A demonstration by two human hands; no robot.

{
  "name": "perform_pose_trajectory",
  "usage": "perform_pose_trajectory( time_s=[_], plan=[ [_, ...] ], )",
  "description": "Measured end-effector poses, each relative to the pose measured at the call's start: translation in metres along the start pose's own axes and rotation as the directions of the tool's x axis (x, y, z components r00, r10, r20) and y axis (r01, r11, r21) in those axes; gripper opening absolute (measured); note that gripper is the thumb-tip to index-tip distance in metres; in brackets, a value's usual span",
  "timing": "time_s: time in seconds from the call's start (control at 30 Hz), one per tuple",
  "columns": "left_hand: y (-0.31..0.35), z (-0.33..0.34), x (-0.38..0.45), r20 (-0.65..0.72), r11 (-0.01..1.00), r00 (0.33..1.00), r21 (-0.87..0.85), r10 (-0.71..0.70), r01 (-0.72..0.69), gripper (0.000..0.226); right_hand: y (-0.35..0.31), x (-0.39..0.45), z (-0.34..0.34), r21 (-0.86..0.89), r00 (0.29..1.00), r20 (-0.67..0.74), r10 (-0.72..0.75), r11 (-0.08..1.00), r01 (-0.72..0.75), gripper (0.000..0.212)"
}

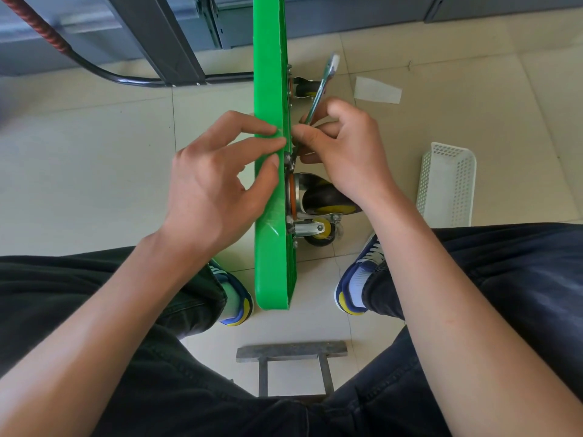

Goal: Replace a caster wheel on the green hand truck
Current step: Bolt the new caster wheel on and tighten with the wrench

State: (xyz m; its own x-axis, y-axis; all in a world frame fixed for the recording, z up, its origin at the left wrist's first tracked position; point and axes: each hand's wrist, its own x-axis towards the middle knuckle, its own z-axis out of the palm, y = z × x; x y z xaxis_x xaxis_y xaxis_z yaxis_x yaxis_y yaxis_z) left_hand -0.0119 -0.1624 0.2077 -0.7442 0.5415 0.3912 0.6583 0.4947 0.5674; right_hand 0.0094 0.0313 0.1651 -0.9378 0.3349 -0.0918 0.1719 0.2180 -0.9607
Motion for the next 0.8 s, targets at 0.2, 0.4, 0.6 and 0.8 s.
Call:
perform_pose_trajectory(
  time_s=[0.2, 0.4, 0.6, 0.8],
  plan=[
    [0.001, 0.0, 0.0, -0.008, 1.0, 1.0, -0.001, -0.004, 0.004, 0.021, 0.0, 0.016, 0.008, -0.035, 1.0, -0.003, 0.011, 0.999, -0.011, 0.023],
    [0.0, 0.0, 0.0, -0.012, 1.0, 1.0, -0.001, 0.001, -0.001, 0.02, 0.0, 0.029, 0.008, -0.057, 0.995, -0.003, 0.104, 0.993, -0.104, 0.026],
    [0.0, 0.001, 0.0, -0.018, 1.0, 1.0, -0.008, -0.003, 0.003, 0.019, 0.005, 0.039, 0.013, -0.06, 0.969, 0.087, 0.23, 0.972, -0.225, 0.027],
    [0.002, 0.0, 0.0, -0.016, 1.0, 1.0, -0.008, -0.008, 0.008, 0.02, 0.014, 0.043, 0.011, 0.0, 0.932, 0.13, 0.339, 0.94, -0.342, 0.031]
  ],
)
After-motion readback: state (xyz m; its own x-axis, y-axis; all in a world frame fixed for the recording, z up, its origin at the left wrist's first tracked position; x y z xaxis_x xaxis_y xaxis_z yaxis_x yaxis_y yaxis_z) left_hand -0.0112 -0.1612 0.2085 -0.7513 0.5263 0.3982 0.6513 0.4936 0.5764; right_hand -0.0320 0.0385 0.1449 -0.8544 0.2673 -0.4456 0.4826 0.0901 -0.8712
